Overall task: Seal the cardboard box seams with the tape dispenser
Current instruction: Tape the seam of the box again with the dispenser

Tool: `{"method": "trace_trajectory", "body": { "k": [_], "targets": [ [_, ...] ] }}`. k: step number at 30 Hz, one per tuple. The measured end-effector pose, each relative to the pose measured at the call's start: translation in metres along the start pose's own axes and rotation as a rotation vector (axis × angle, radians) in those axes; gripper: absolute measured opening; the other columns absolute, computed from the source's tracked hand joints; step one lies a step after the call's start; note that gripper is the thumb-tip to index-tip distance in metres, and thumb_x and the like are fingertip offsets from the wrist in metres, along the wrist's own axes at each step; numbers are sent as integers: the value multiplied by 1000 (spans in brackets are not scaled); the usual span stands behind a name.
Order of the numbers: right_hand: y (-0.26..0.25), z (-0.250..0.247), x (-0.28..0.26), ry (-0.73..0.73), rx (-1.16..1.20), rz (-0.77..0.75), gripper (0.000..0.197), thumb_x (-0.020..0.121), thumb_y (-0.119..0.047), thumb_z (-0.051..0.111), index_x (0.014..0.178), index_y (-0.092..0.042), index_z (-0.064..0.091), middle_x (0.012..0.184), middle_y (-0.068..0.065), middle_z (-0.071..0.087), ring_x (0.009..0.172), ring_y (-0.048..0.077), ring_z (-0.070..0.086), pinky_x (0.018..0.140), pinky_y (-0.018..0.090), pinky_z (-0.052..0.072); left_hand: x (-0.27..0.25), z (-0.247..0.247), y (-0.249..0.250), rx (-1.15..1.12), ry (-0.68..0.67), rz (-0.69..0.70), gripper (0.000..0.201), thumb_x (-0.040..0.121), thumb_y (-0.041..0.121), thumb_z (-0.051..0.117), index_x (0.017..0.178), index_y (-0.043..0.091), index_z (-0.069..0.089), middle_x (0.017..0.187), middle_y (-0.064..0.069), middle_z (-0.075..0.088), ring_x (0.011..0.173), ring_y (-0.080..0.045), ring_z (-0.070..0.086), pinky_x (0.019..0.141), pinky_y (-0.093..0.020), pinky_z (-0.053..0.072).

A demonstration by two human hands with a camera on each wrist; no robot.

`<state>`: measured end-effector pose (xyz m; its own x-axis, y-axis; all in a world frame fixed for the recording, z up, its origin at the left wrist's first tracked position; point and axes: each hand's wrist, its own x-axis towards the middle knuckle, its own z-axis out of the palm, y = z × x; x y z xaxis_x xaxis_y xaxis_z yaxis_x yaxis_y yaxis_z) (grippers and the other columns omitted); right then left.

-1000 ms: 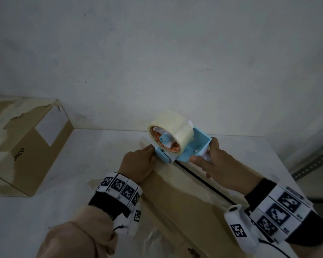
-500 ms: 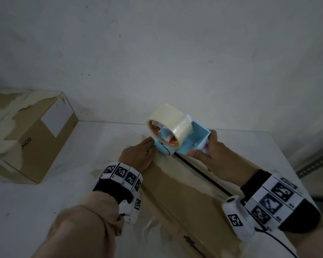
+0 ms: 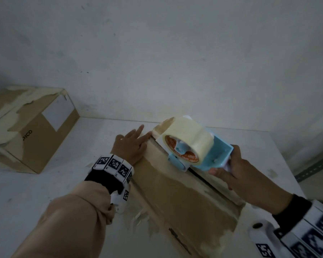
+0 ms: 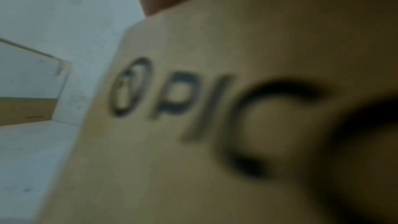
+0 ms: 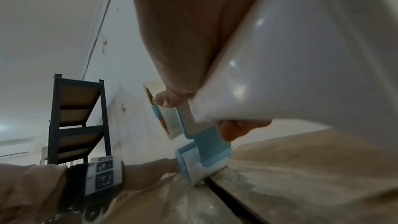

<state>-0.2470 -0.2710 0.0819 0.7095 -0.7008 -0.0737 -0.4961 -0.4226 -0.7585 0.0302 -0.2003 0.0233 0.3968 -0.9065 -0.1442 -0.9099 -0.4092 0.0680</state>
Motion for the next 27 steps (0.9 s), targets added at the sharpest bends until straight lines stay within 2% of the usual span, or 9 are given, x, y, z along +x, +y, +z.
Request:
{"method": "trace_trajectory", "body": {
  "k": [2, 5, 8, 11, 18, 21, 23, 27],
  "targets": [
    [3, -1, 3, 6, -1, -4, 42, 85, -24, 60, 109, -16, 26, 70, -13, 44, 54, -22, 51, 46, 6, 40, -4, 3, 19, 38, 35, 39, 49, 100, 33, 17, 147, 35, 3, 157, 10, -8, 146, -13, -3, 116, -43, 8],
    [3, -2, 4, -6, 30, -5, 41, 85, -22, 59, 108, -16, 26, 72, -13, 45, 54, -23, 50, 45, 4, 38, -11, 12, 41, -12, 19, 110, 49, 99, 34, 13, 147, 33, 6, 157, 12, -3, 145, -11, -8, 117, -45, -3],
    [2, -3, 2, -11, 33, -27, 40, 86, -22, 58, 108, -16, 25, 73, -14, 45, 54, -23, 50, 45, 3, 38, -10, 20, 37, -59, 24, 109, 61, 88, 43, -3, 147, 32, 9, 158, 10, 1, 145, -10, -5, 116, -43, -2],
    [1, -3, 2, -10, 23, -43, 40, 86, -22, 58, 108, -16, 25, 69, -15, 42, 52, -23, 50, 45, 4, 37, -8, 20, 35, -35, 31, 72, 48, 100, 33, 10, 148, 29, 9, 158, 7, 0, 145, -10, -3, 117, -40, 1],
    [4, -4, -4, -19, 35, -73, 41, 86, -23, 58, 108, -18, 23, 74, -18, 44, 56, -26, 49, 46, 2, 37, -6, 18, 36, -125, 62, 58, 47, 100, 32, 19, 146, 29, 17, 158, 7, 10, 145, -10, 7, 117, -40, 7],
    [5, -5, -8, -29, 17, -85, 45, 83, -33, 56, 108, -21, 21, 77, -20, 44, 61, -27, 49, 48, 1, 37, -7, 17, 38, -133, 68, 47, 47, 100, 32, 19, 147, 27, 18, 157, 6, 11, 145, -11, 9, 117, -39, 8],
    [8, -8, -13, -32, 24, -85, 50, 76, -42, 53, 109, -22, 21, 80, -20, 45, 64, -26, 50, 49, 2, 38, -6, 17, 39, -109, 58, 30, 48, 100, 32, 19, 148, 25, 16, 158, 6, 9, 145, -9, 6, 118, -38, 7],
    [28, -23, -41, 12, 36, -18, 42, 80, -33, 59, 105, -22, 28, 72, -12, 49, 60, -19, 54, 48, 6, 41, -4, 19, 39, -110, 47, -5, 51, 100, 34, 21, 148, 20, 12, 158, 6, 6, 145, -7, 4, 118, -37, 6]
  ]
}}
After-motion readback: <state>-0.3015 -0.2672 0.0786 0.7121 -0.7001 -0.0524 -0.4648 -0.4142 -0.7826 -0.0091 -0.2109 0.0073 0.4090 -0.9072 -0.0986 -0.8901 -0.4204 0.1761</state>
